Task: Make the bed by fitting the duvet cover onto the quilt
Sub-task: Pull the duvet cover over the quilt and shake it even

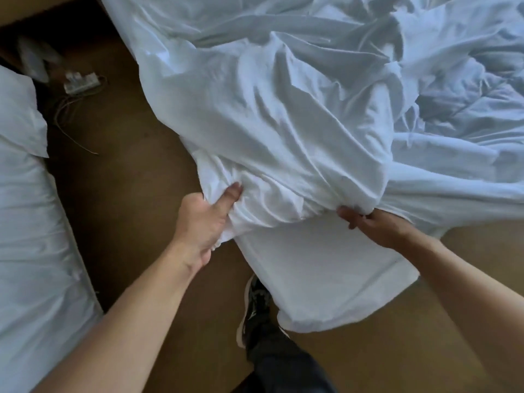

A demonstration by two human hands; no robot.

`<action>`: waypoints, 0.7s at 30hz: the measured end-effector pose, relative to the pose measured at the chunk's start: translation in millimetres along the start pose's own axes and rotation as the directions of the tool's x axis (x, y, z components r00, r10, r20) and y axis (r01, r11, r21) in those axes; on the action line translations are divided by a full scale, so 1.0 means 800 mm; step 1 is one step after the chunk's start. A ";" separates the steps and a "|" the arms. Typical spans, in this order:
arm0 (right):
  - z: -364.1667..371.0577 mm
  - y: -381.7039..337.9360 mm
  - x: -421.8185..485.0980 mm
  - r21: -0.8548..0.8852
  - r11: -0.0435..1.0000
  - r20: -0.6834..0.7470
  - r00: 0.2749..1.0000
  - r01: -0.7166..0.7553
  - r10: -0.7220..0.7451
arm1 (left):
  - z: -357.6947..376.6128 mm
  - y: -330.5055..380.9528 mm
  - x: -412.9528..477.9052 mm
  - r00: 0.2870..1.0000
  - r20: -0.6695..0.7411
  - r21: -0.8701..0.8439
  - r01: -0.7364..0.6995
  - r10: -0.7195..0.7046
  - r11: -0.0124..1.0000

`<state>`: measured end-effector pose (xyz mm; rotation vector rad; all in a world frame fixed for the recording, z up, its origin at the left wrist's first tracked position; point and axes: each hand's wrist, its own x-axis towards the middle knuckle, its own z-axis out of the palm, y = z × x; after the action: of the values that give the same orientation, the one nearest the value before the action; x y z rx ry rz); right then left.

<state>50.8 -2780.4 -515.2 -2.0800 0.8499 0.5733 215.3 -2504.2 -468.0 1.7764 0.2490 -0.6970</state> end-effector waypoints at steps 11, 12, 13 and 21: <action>0.016 0.072 -0.033 0.394 0.903 0.112 0.984 -0.171 0.138 | 0.019 -0.183 -0.066 0.956 -0.197 0.002 0.221 -0.217 0.975; 0.020 0.066 -0.026 0.526 0.821 0.163 0.974 -0.222 0.159 | 0.031 -0.190 -0.065 0.951 -0.208 -0.031 0.227 -0.228 0.973; 0.023 0.063 -0.019 0.625 0.740 0.189 0.968 -0.249 0.165 | 0.043 -0.196 -0.062 0.944 -0.228 -0.060 0.230 -0.237 0.971; -0.041 0.134 -0.007 0.586 0.791 -0.171 0.928 -0.176 0.333 | 0.020 -0.211 -0.075 0.912 -0.372 -0.043 0.172 -0.175 0.984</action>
<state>-28.4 -2853.9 -546.9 -1.5153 1.2980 0.1383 77.8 -2453.7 -571.9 1.8853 0.6759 -0.4714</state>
